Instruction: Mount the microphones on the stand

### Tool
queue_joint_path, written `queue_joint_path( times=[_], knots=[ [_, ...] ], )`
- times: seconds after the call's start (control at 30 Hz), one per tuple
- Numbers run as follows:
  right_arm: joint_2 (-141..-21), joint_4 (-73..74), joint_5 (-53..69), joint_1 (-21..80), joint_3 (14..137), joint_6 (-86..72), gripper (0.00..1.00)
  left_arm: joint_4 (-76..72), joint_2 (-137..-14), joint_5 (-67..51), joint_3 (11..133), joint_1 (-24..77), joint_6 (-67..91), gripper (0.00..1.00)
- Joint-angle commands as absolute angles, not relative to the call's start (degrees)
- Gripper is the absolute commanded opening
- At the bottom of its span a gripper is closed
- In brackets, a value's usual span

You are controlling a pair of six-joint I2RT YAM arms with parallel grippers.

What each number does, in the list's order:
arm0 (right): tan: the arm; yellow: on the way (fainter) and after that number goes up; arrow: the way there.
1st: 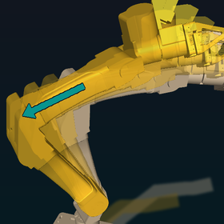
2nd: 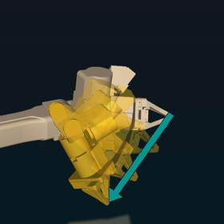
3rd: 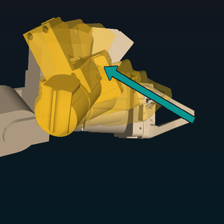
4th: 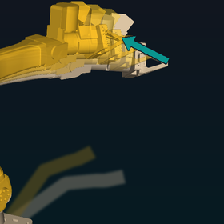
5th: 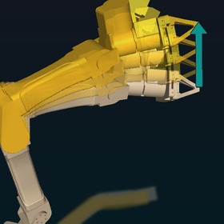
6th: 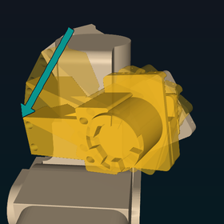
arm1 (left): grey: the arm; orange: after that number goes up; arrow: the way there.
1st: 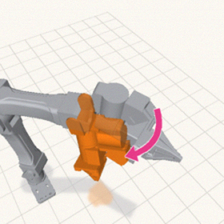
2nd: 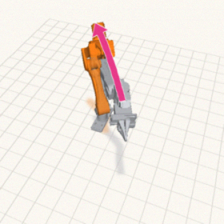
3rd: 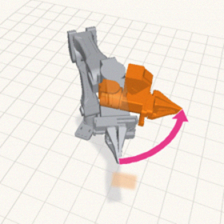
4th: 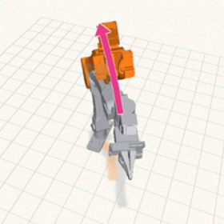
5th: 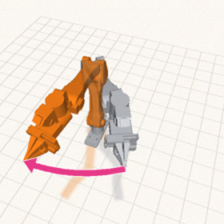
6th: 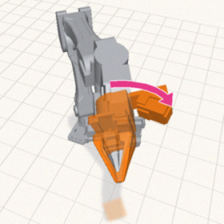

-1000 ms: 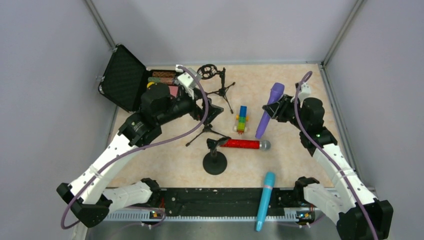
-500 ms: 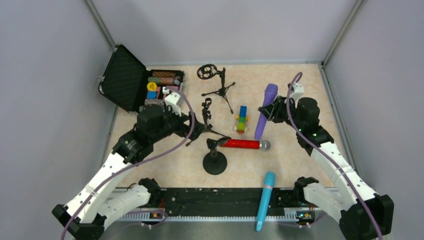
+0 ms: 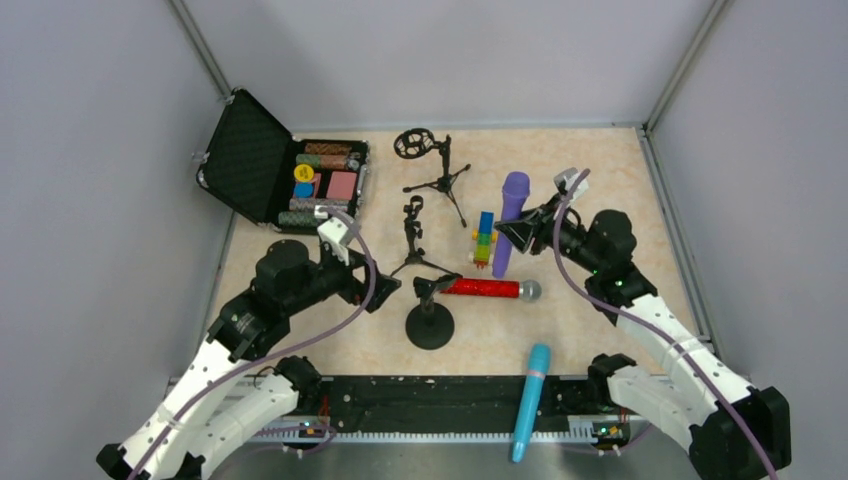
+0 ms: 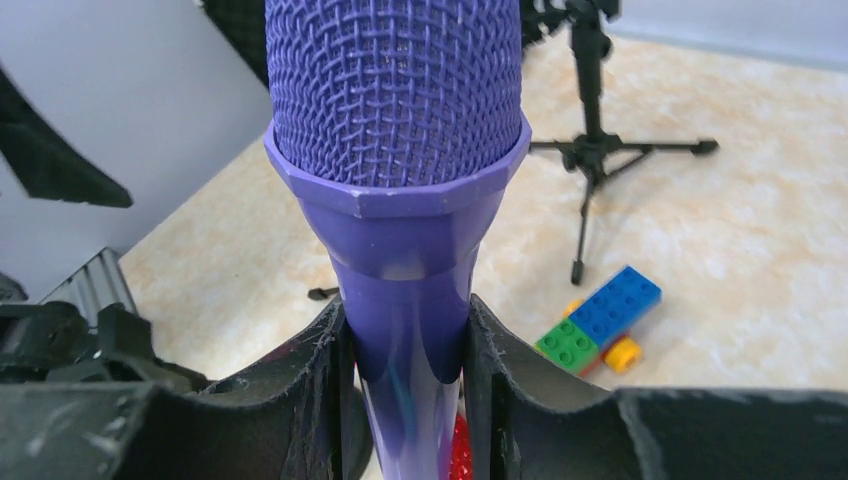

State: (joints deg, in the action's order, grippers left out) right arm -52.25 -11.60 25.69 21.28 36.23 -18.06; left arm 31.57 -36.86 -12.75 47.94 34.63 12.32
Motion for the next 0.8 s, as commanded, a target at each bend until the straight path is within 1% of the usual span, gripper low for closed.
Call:
queue_joint_path(
  times=[0.0, 0.07, 0.2, 0.33, 0.53, 0.77],
  knots=[
    [-48.4, -31.7, 34.4, 22.0, 32.0, -18.7, 0.00, 27.7, -33.7, -17.7, 46.0, 34.5, 9.0, 0.97],
    [-47.6, -36.4, 35.6, 22.0, 30.2, -19.0, 0.00, 25.5, -32.6, -22.2, 44.6, 34.5, 6.3, 0.96],
    [-47.3, -39.4, 38.6, 22.0, 29.7, -19.0, 0.00, 20.9, -30.5, -26.8, 41.7, 34.5, 2.7, 0.96],
    [-47.4, -44.8, 41.8, 22.0, 28.6, -20.5, 0.00, 14.8, -28.5, -33.7, 38.3, 34.5, -2.7, 0.94],
    [-47.3, -57.0, 45.2, 22.3, 25.3, -24.2, 0.00, 4.9, -26.7, -38.8, 33.1, 34.6, -5.8, 0.93],
    [-48.1, -58.5, 46.6, 24.4, 25.2, -23.4, 0.00, -2.4, -29.2, -41.4, 31.1, 34.5, -6.1, 0.93]
  ],
)
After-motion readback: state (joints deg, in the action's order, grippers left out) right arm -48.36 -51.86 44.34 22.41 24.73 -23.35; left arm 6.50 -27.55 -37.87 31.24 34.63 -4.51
